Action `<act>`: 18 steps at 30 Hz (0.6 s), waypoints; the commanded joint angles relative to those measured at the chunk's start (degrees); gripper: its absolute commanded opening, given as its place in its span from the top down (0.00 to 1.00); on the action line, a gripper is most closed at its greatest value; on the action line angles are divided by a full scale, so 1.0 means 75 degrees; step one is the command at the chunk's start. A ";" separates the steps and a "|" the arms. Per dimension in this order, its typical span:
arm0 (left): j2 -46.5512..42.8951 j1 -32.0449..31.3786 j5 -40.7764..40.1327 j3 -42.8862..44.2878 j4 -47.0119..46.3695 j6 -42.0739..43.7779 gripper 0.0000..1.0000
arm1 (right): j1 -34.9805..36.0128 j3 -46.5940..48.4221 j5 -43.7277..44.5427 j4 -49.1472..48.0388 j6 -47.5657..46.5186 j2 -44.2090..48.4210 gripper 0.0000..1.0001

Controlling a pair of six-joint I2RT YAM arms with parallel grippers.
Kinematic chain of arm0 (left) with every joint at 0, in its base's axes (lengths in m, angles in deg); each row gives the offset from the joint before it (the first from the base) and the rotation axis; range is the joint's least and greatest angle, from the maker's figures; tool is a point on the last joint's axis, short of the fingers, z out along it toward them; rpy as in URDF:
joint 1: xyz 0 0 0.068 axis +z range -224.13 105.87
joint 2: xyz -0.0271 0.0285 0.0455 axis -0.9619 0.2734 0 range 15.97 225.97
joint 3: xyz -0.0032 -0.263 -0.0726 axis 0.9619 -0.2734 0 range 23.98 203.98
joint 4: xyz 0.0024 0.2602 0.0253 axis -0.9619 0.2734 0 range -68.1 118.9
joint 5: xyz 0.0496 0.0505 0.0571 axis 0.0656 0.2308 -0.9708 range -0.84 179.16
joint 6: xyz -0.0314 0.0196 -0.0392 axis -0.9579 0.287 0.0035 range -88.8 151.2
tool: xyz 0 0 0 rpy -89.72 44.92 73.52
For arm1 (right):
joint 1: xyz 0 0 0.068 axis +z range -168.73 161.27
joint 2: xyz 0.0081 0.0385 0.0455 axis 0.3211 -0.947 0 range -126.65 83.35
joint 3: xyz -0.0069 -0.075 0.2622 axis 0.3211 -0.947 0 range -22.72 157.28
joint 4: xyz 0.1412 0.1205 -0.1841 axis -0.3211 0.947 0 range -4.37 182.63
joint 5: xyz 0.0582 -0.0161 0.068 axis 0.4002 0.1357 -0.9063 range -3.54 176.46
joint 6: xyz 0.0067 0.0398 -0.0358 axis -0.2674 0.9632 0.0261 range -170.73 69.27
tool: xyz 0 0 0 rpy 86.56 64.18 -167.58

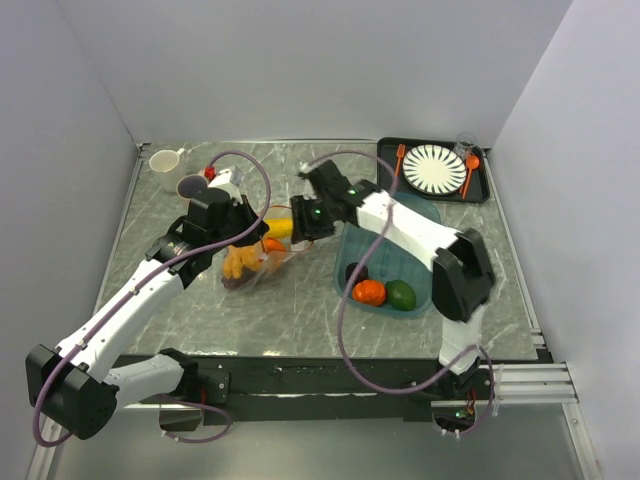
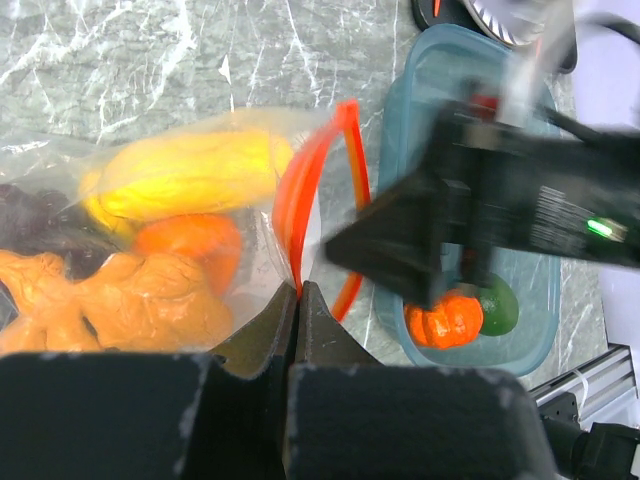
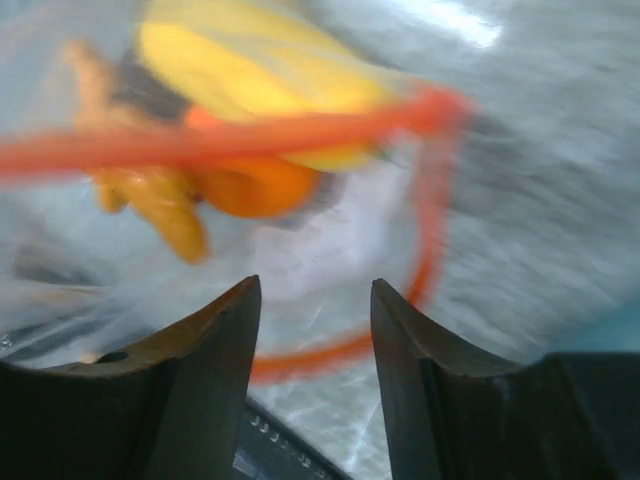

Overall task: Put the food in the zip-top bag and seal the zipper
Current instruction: Place the fake fruit in the zipper food storage bag.

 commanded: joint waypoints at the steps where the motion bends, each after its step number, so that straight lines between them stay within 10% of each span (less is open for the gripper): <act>1: -0.0247 -0.0027 -0.0042 0.0018 -0.0346 0.0012 0.99 | -0.0487 -0.1555 0.2466 -0.1075 0.1060 0.2148 0.36; 7: -0.0247 -0.0027 -0.0030 -0.0041 -0.0417 0.0012 0.99 | -0.1074 -0.3737 0.2715 -0.1875 0.1765 0.3712 0.06; 18: -0.0212 -0.0027 0.0028 -0.0052 -0.0370 0.0058 0.99 | -0.1216 -0.5167 0.2903 -0.0738 0.3018 0.5058 0.05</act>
